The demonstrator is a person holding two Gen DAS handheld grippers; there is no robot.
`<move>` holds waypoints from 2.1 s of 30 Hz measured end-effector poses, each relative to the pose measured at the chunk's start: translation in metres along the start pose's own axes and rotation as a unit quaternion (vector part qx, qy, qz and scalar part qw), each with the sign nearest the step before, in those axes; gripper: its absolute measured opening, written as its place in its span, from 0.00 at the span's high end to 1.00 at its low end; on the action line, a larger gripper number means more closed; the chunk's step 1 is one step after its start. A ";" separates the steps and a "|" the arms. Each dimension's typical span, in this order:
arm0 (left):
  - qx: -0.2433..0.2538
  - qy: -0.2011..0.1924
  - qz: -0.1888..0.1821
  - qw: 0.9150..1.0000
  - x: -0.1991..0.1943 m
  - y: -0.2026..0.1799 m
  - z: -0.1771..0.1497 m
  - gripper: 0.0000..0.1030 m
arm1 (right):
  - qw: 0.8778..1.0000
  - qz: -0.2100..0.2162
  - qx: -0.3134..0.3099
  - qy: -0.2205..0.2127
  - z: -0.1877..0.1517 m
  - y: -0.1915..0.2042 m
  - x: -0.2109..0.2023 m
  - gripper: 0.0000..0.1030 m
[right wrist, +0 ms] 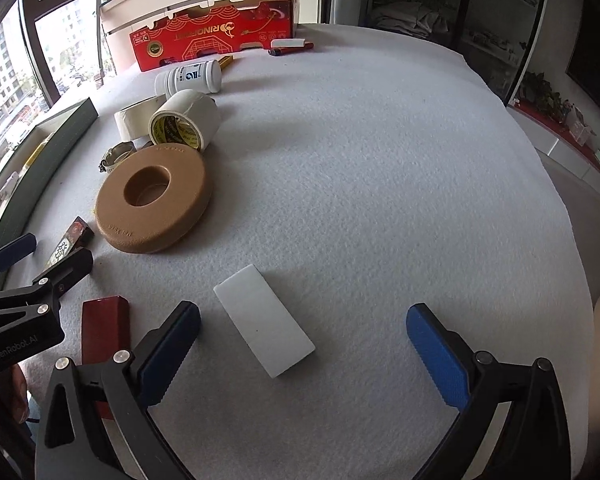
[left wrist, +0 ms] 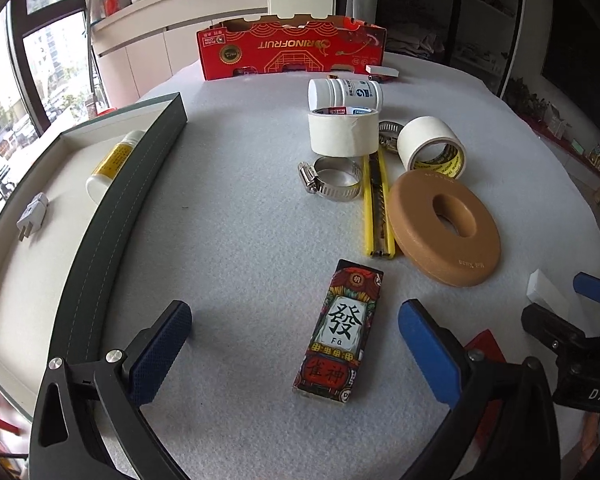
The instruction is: Organize rigid objects
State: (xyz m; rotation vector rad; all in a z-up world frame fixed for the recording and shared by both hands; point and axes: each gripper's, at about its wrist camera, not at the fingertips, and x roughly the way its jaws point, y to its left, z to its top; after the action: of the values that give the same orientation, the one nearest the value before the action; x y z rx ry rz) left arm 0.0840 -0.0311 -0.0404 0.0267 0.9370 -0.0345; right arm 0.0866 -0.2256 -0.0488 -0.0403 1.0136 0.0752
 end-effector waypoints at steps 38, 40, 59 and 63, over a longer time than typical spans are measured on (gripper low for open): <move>-0.010 -0.062 -0.083 0.995 -0.107 -0.005 -0.006 0.75 | 0.994 0.089 0.065 0.001 -0.009 0.021 -0.089 0.75; -0.013 -0.069 -0.083 0.994 -0.112 -0.002 -0.007 0.75 | 0.993 0.096 0.069 0.001 -0.010 0.024 -0.093 0.75; -0.059 -0.127 -0.089 0.986 -0.159 0.040 -0.018 0.75 | 0.993 0.101 0.047 -0.034 -0.017 0.075 -0.133 0.75; -0.071 -0.139 -0.088 0.984 -0.166 0.052 -0.021 0.75 | 0.992 0.111 0.043 -0.032 -0.017 0.087 -0.135 0.75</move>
State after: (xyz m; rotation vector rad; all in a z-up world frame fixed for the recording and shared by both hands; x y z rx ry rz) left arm -0.0293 0.0247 0.0816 -0.1886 0.6591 -0.1310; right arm -0.0062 -0.1461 0.0568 0.1524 0.9525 0.2344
